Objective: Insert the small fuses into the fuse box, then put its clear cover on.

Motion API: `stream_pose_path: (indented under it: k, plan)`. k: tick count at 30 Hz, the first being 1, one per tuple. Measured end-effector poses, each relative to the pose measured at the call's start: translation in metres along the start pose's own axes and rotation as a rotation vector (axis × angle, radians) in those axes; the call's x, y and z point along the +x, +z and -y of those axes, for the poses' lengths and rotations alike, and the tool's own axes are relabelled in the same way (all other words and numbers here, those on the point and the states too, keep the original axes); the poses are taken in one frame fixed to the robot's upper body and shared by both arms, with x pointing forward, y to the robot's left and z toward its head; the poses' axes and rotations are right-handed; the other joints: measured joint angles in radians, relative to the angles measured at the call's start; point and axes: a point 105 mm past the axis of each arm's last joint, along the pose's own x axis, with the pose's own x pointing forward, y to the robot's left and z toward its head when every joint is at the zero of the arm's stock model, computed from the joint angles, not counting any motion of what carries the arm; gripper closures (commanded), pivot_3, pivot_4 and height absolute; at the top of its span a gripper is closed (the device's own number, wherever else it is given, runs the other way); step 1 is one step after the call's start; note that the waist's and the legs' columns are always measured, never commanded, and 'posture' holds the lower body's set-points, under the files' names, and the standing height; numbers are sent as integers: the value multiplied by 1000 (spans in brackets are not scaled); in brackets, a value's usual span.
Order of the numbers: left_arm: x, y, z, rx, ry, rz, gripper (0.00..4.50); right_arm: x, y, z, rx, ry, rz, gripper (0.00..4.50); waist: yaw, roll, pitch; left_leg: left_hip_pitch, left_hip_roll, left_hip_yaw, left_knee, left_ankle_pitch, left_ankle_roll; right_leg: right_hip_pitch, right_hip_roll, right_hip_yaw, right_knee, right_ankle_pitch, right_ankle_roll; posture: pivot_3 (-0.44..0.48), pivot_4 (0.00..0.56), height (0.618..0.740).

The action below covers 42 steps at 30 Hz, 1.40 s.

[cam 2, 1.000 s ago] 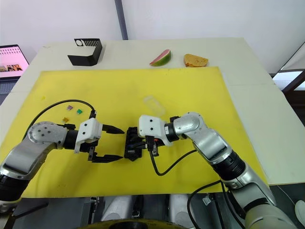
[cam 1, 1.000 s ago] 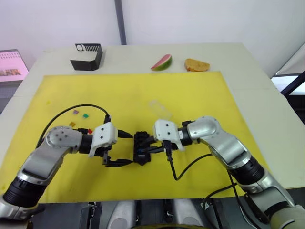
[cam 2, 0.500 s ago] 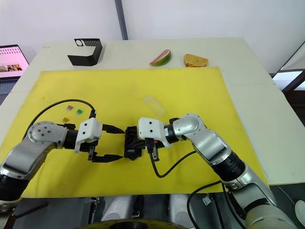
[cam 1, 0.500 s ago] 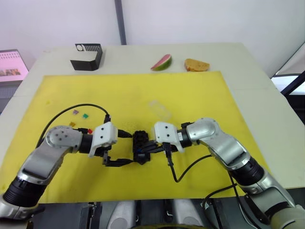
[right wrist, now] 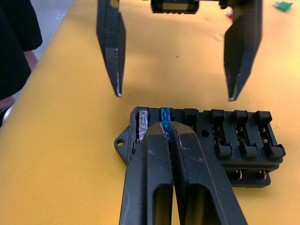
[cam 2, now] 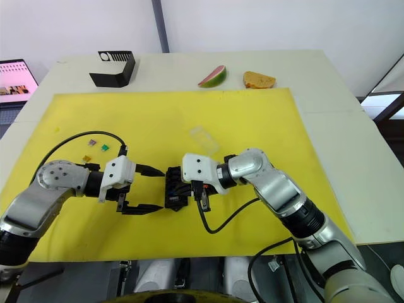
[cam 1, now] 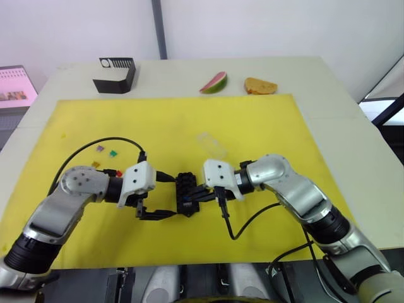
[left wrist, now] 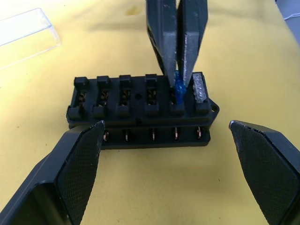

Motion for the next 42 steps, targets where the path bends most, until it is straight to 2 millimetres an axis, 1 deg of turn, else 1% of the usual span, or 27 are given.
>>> stream_pose_path:
  k: [4, 12, 19, 21, 25, 34, 39, 42]
  plan:
    - [0, 0, 0, 0, 0, 0, 0, -1, 4, 1, 43, 8, 1, 4442, 0, 0, 0, 0, 0, 0, 0, 0, 0, 0, 0, 0, 0, 0, 0, 0, 150, 740]
    - [0, 0, 0, -1, 1, 0, 0, -3, 6, 4, -106, -17, -9, 4442, 0, 0, 0, 0, 0, 0, 0, 0, 0, 0, 0, 0, 0, 0, 0, 0, 150, 740]
    - [-1, -1, 0, -5, 3, -3, 0, -2, 11, 1, -176, -5, 26, 4442, 0, 0, 0, 0, 0, 0, 0, 0, 0, 0, 0, 0, 0, 0, 0, 0, 150, 740]
    - [-1, -2, 0, -5, 3, -5, 0, -2, 8, 2, -137, -5, 17, 4442, 0, 0, 0, 0, 0, 0, 0, 0, 0, 0, 0, 0, 0, 0, 0, 0, 150, 740]
    - [-1, -2, 1, -7, 3, -6, 0, 0, -4, 3, 10, 2, -4, 4442, 0, 0, 0, 0, 0, 0, 0, 0, 0, 0, 0, 0, 0, 0, 0, 0, 150, 740]
    - [-2, -5, 3, -17, 0, -14, 0, 0, -3, 5, 21, -7, -2, 4442, 0, 0, 0, 0, 0, 0, 0, 0, 0, 0, 0, 0, 0, 0, 0, 0, 150, 740]
    - [-2, -5, 3, -15, -1, -13, 0, -2, 6, 6, 74, 6, 7, 4442, 0, 0, 0, 0, 0, 0, 0, 0, 0, 0, 0, 0, 0, 0, 0, 0, 150, 740]
    - [-2, -5, 3, -14, -1, -14, 0, -6, 3, 9, 54, -10, -22, 4442, 1, 0, 0, 0, 0, 0, 0, 0, 0, 0, 0, 0, 0, 0, 0, 0, 150, 740]
